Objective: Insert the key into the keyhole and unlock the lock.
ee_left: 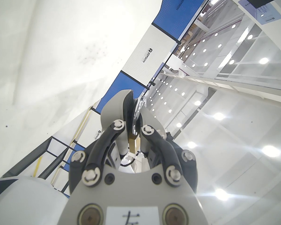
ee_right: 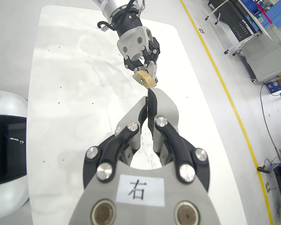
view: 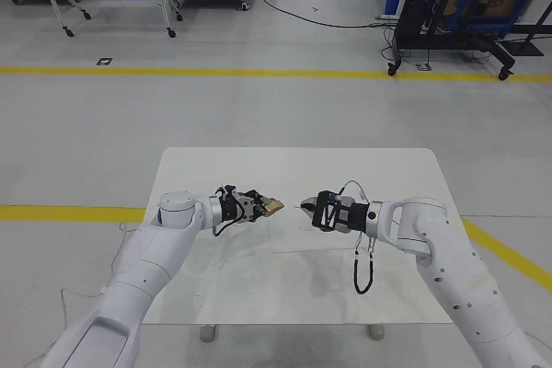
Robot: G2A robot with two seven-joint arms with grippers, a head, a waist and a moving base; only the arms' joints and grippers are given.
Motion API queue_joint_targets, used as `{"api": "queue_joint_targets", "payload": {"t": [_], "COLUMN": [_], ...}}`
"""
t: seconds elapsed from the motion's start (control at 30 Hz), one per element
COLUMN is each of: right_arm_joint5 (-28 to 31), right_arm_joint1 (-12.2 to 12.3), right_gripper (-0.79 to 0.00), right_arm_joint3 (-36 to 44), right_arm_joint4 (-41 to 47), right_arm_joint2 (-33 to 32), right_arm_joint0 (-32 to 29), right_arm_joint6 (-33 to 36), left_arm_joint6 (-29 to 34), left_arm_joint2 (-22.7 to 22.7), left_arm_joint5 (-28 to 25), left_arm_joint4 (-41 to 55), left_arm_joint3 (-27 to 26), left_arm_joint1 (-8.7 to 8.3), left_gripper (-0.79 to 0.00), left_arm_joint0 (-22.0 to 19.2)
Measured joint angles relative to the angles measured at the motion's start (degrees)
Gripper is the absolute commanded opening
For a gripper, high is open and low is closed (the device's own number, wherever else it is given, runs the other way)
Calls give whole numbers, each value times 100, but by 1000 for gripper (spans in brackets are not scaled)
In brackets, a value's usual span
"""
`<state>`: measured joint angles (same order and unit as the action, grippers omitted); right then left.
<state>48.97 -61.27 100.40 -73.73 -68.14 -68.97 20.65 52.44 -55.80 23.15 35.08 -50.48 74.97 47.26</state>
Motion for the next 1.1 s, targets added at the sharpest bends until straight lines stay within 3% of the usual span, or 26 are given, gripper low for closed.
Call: {"api": "queue_joint_targets", "payload": {"t": [0.1, 0.33, 0.53, 1.1], "right_arm_joint5": [-44, 89, 231, 301], "right_arm_joint1": [2, -10, -41, -248], "right_gripper": [-785, -785, -785, -785], "right_arm_joint3": [76, 774, 1107, 956], "right_arm_joint4": [-75, -1386, -2130, -1934], "right_arm_joint2": [49, 614, 1078, 1845], "right_arm_joint0": [2, 203, 358, 906], "right_arm_joint6": [67, 402, 1140, 2312], "left_arm_joint6": [36, 249, 160, 151], "left_arm_joint2": [-52, -16, 73, 280], "left_arm_joint5": [92, 474, 446, 430], "left_arm_joint4": [279, 704, 680, 618], "left_arm_joint3": [-92, -123, -54, 198], "left_arm_joint1": [13, 56, 94, 181], "left_gripper": [-785, -785, -785, -785], "left_arm_joint0": [138, 226, 168, 26]}}
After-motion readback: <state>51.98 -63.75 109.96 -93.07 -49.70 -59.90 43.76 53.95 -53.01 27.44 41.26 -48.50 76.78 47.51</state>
